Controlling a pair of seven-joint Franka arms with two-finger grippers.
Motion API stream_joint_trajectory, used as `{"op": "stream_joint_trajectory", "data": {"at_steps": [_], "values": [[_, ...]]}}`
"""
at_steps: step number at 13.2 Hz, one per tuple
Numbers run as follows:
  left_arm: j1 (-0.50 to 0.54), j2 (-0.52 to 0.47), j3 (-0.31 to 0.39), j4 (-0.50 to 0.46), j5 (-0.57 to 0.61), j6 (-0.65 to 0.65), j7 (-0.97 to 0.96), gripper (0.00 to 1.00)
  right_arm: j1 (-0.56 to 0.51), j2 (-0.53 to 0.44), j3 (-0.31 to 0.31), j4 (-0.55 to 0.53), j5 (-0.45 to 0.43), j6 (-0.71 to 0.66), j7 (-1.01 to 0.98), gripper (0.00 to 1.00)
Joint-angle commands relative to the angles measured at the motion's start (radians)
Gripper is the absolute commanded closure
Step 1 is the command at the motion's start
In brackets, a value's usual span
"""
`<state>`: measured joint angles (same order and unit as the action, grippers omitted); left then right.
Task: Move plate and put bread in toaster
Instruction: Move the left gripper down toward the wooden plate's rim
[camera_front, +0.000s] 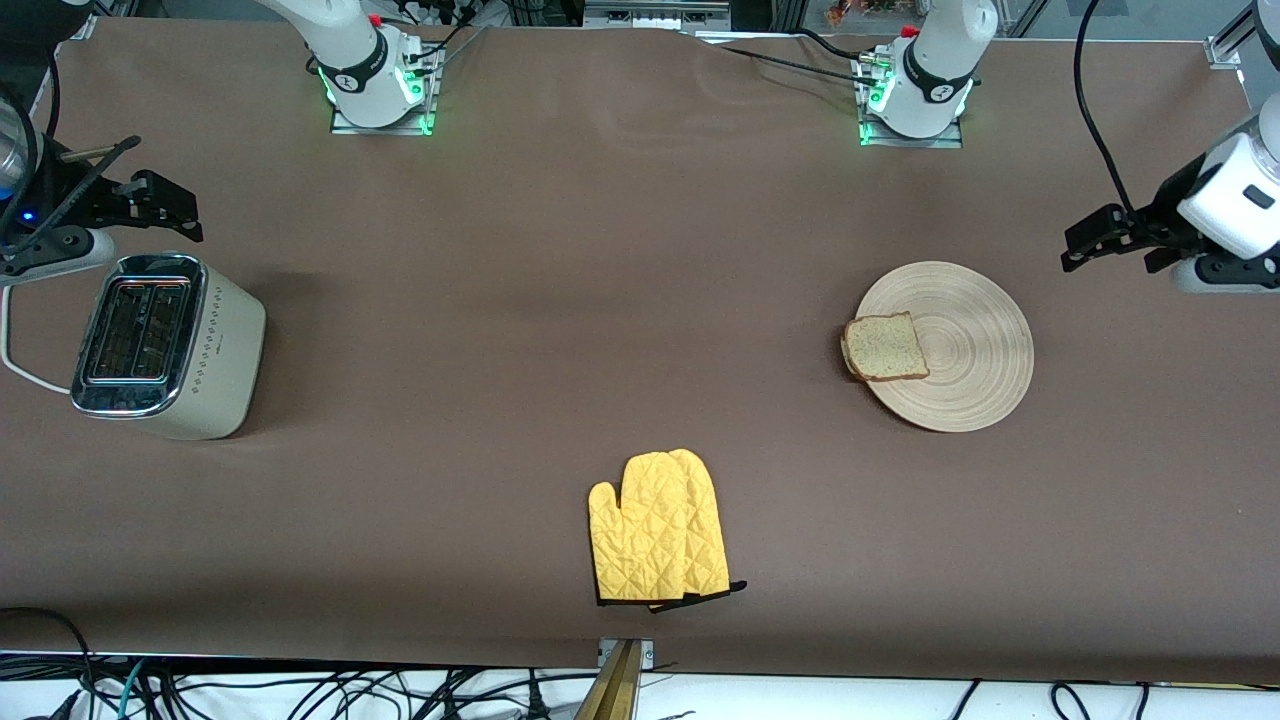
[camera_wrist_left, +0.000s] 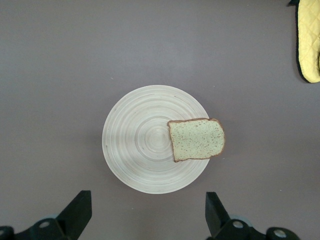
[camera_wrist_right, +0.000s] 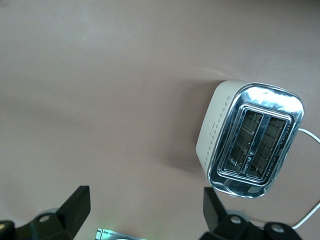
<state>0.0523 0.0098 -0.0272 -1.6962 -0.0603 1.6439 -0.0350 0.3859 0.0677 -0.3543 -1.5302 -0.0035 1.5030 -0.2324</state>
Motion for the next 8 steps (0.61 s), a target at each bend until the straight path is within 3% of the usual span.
{"op": "stream_joint_trajectory", "data": {"at_steps": [1, 5, 8], "values": [[0.093, 0.057, -0.007, 0.032, -0.082, -0.012, 0.122, 0.0, 0.002, -0.003, 0.002, 0.016, -0.013, -0.015, -0.001, 0.0], [0.285, 0.183, -0.007, 0.05, -0.249, -0.009, 0.409, 0.0, 0.002, -0.005, 0.003, 0.018, -0.016, -0.014, -0.001, 0.0], [0.412, 0.335, -0.007, 0.056, -0.404, -0.012, 0.613, 0.0, 0.002, -0.005, 0.003, 0.018, -0.013, -0.017, 0.001, 0.0]]}}
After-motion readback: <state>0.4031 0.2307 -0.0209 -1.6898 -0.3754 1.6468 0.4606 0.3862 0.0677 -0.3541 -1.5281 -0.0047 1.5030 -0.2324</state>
